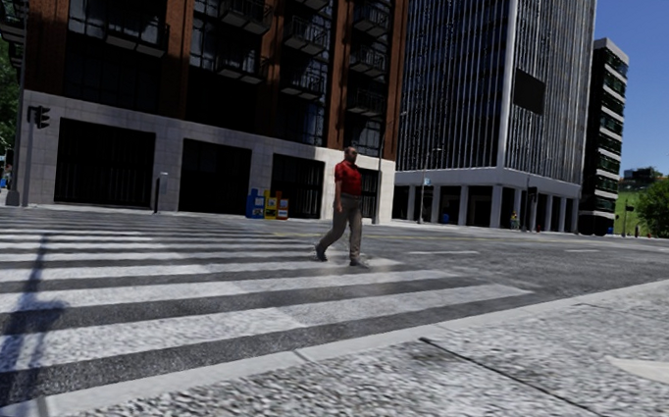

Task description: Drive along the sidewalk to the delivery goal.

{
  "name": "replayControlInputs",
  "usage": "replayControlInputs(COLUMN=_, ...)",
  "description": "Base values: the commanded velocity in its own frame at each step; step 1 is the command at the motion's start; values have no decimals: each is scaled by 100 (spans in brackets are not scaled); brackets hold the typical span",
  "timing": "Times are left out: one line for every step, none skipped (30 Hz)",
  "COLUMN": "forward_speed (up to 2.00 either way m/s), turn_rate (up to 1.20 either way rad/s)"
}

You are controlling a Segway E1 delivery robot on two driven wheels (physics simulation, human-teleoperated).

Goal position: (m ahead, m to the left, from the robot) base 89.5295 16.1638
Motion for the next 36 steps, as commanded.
replayControlInputs(forward_speed=155, turn_rate=0)
replayControlInputs(forward_speed=155, turn_rate=0)
replayControlInputs(forward_speed=155, turn_rate=0)
replayControlInputs(forward_speed=155, turn_rate=0)
replayControlInputs(forward_speed=155, turn_rate=0)
replayControlInputs(forward_speed=155, turn_rate=0)
replayControlInputs(forward_speed=155, turn_rate=0)
replayControlInputs(forward_speed=155, turn_rate=0)
replayControlInputs(forward_speed=155, turn_rate=0)
replayControlInputs(forward_speed=155, turn_rate=0)
replayControlInputs(forward_speed=155, turn_rate=8)
replayControlInputs(forward_speed=155, turn_rate=12)
replayControlInputs(forward_speed=155, turn_rate=12)
replayControlInputs(forward_speed=155, turn_rate=16)
replayControlInputs(forward_speed=155, turn_rate=20)
replayControlInputs(forward_speed=155, turn_rate=24)
replayControlInputs(forward_speed=155, turn_rate=24)
replayControlInputs(forward_speed=155, turn_rate=28)
replayControlInputs(forward_speed=155, turn_rate=29)
replayControlInputs(forward_speed=155, turn_rate=31)
replayControlInputs(forward_speed=155, turn_rate=32)
replayControlInputs(forward_speed=155, turn_rate=32)
replayControlInputs(forward_speed=155, turn_rate=34)
replayControlInputs(forward_speed=155, turn_rate=37)
replayControlInputs(forward_speed=155, turn_rate=42)
replayControlInputs(forward_speed=155, turn_rate=45)
replayControlInputs(forward_speed=155, turn_rate=45)
replayControlInputs(forward_speed=154, turn_rate=46)
replayControlInputs(forward_speed=154, turn_rate=49)
replayControlInputs(forward_speed=154, turn_rate=50)
replayControlInputs(forward_speed=154, turn_rate=53)
replayControlInputs(forward_speed=154, turn_rate=53)
replayControlInputs(forward_speed=154, turn_rate=54)
replayControlInputs(forward_speed=154, turn_rate=55)
replayControlInputs(forward_speed=154, turn_rate=56)
replayControlInputs(forward_speed=154, turn_rate=57)
